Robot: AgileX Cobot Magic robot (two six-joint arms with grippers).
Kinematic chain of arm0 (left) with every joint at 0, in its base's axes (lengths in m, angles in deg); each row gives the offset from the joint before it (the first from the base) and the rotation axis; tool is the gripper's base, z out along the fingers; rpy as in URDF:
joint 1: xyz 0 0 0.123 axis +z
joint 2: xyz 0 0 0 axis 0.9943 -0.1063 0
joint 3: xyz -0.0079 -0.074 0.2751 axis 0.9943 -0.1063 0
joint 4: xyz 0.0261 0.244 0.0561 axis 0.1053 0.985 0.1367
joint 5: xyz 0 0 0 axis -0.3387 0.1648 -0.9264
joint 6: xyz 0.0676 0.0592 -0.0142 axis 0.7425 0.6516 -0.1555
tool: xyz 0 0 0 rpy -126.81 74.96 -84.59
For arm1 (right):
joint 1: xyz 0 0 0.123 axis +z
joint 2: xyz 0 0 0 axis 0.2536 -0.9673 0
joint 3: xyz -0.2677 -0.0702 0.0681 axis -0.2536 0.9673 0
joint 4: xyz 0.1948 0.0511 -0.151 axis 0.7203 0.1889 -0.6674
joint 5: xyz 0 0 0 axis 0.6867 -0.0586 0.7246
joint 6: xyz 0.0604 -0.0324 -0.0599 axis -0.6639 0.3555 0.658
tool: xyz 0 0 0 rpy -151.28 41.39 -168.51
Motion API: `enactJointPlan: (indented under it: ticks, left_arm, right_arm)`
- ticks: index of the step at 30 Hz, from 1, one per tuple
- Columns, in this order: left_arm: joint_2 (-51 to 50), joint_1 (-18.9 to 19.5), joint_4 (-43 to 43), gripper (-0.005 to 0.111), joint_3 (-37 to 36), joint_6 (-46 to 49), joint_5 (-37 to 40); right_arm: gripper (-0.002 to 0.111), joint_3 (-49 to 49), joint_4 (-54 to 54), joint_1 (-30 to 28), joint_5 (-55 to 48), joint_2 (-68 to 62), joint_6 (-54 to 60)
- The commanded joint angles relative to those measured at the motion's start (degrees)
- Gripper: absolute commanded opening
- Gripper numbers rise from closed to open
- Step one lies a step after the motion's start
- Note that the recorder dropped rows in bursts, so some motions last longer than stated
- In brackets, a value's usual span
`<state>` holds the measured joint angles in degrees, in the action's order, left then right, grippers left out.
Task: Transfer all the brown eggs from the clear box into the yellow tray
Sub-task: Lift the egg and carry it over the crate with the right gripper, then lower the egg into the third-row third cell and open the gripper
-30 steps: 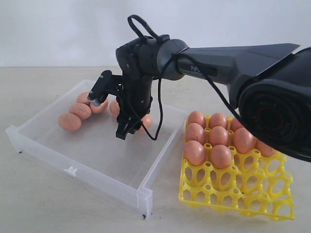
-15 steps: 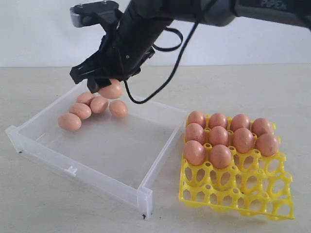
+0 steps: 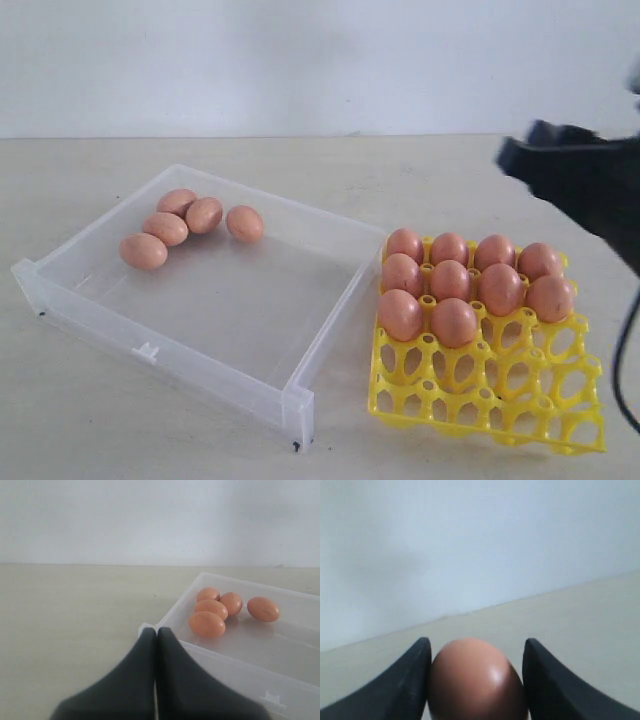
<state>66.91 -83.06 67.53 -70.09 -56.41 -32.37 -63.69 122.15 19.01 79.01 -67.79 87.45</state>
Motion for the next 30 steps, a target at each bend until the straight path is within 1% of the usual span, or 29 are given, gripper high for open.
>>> enactJointPlan:
  ticks: [1,2,3,4,5,7,8,10,11,14,16,18,19,20,24,30]
  left_arm:
    - [0.17,-0.25,-0.31,-0.004,0.15,0.03,0.0]
    - [0.17,-0.25,-0.31,-0.004,0.15,0.03,0.0]
    - [0.17,-0.25,-0.31,-0.004,0.15,0.03,0.0]
    - [0.17,-0.25,-0.31,-0.004,0.15,0.03,0.0]
    - [0.17,-0.25,-0.31,-0.004,0.15,0.03,0.0]
    - [0.17,-0.25,-0.31,-0.004,0.15,0.03,0.0]
    - [0.17,-0.25,-0.31,-0.004,0.15,0.03,0.0]
    - [0.17,-0.25,-0.31,-0.004,0.15,0.03,0.0]
    - [0.17,-0.25,-0.31,-0.004,0.15,0.03,0.0]
    - [0.17,-0.25,-0.31,-0.004,0.15,0.03,0.0]
    - [0.17,-0.25,-0.31,-0.004,0.15,0.03,0.0]
    - [0.17,-0.25,-0.31,-0.004,0.15,0.03,0.0]
    - [0.17,-0.25,-0.31,-0.004,0.15,0.03,0.0]
    - [0.17,-0.25,-0.31,-0.004,0.15,0.03,0.0]
    - [0.17,-0.25,-0.31,-0.004,0.15,0.03,0.0]
    - [0.17,-0.25,-0.31,-0.004,0.15,0.03,0.0]
  right_arm:
    - [0.0,4.31,-30.66,-15.44,-14.92,2.54,-22.21]
    - [0.0,3.15,-48.03,-20.21,-17.73,1.99,-32.57]
    - [0.0,1.43,-72.32,-24.82,-17.88,1.07,-48.55]
    - [0.0,-0.86,-96.18,-29.62,-14.31,-0.17,-65.05]
    - [0.0,-3.93,-116.44,-34.43,-7.62,-1.87,-78.84]
    - [0.0,-10.11,-140.51,-41.37,6.81,-6.26,-93.82]
    - [0.0,-13.23,-145.44,-43.99,13.12,-8.42,-96.36]
    - [0.0,-14.85,-145.4,-47.34,19.12,-11.88,-97.79]
    - [0.0,-15.22,-144.93,-48.46,19.23,-13.42,-97.73]
    - [0.0,-15.37,-145.44,-48.37,15.57,-16.57,-96.48]
    - [0.0,-14.95,-145.44,-48.34,14.76,-18.59,-92.32]
    - [0.0,-14.95,-145.44,-47.84,14.08,-20.13,-86.03]
    - [0.0,-14.95,-145.44,-47.17,13.4,-21.6,-79.74]
    - [0.0,-14.95,-145.44,-46.62,13.05,-22.17,-77.87]
    - [0.0,-14.95,-145.44,-43.35,8.93,-24.43,-74.57]
    - [0.0,-14.95,-145.44,-42.17,6.41,-24.56,-72.44]
